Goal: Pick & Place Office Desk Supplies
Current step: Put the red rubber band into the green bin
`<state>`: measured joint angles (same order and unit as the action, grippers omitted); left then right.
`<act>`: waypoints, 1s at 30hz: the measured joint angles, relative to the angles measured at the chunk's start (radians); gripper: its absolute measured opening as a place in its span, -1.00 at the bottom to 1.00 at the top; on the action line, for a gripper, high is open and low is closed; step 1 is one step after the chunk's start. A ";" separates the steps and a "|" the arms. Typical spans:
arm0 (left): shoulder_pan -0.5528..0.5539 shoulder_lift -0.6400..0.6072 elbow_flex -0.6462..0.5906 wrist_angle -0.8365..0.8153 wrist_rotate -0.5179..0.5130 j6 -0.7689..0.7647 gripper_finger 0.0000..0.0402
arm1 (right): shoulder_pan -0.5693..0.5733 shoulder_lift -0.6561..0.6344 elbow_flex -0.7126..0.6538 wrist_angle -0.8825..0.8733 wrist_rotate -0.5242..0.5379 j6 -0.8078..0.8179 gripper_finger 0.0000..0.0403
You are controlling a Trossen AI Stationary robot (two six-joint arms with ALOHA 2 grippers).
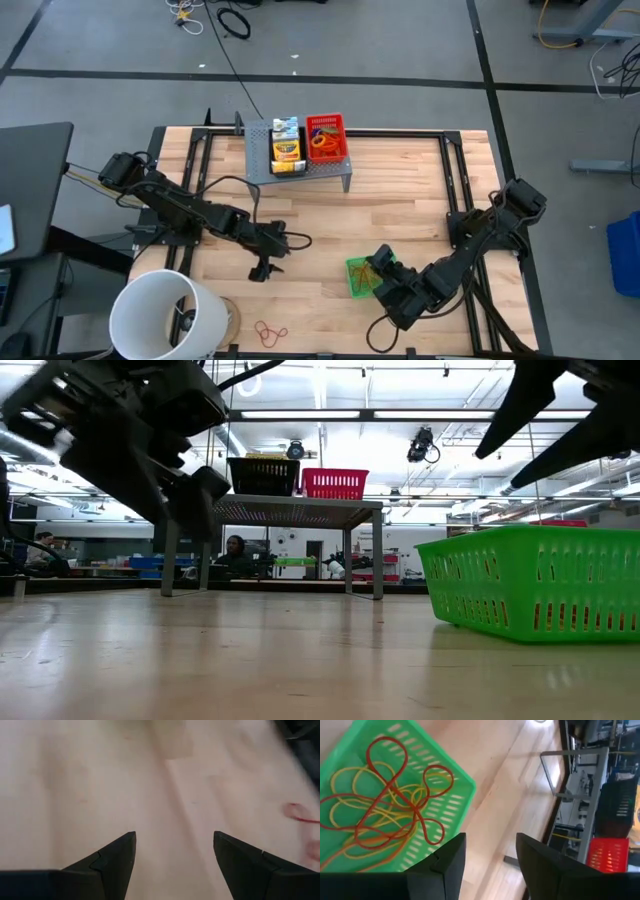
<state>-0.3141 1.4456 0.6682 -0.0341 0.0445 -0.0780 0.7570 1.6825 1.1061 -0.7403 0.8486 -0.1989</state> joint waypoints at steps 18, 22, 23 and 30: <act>-0.216 0.147 0.036 0.067 0.069 -0.228 0.34 | -0.003 0.000 0.000 -0.026 0.098 0.053 -0.10; -0.266 0.224 0.091 0.062 0.092 -0.233 0.34 | -0.010 0.000 0.000 -0.043 0.099 0.056 -0.10; -0.276 0.241 0.106 0.059 0.097 -0.233 0.34 | -0.010 0.000 0.000 -0.043 0.099 0.057 -0.10; -0.326 0.347 0.201 0.062 0.122 -0.242 0.34 | -0.010 0.000 0.000 -0.044 0.100 0.063 -0.10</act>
<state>-0.6402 1.7924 0.8696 0.0275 0.1662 -0.3199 0.7471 1.6825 1.1061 -0.7844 0.9482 -0.1356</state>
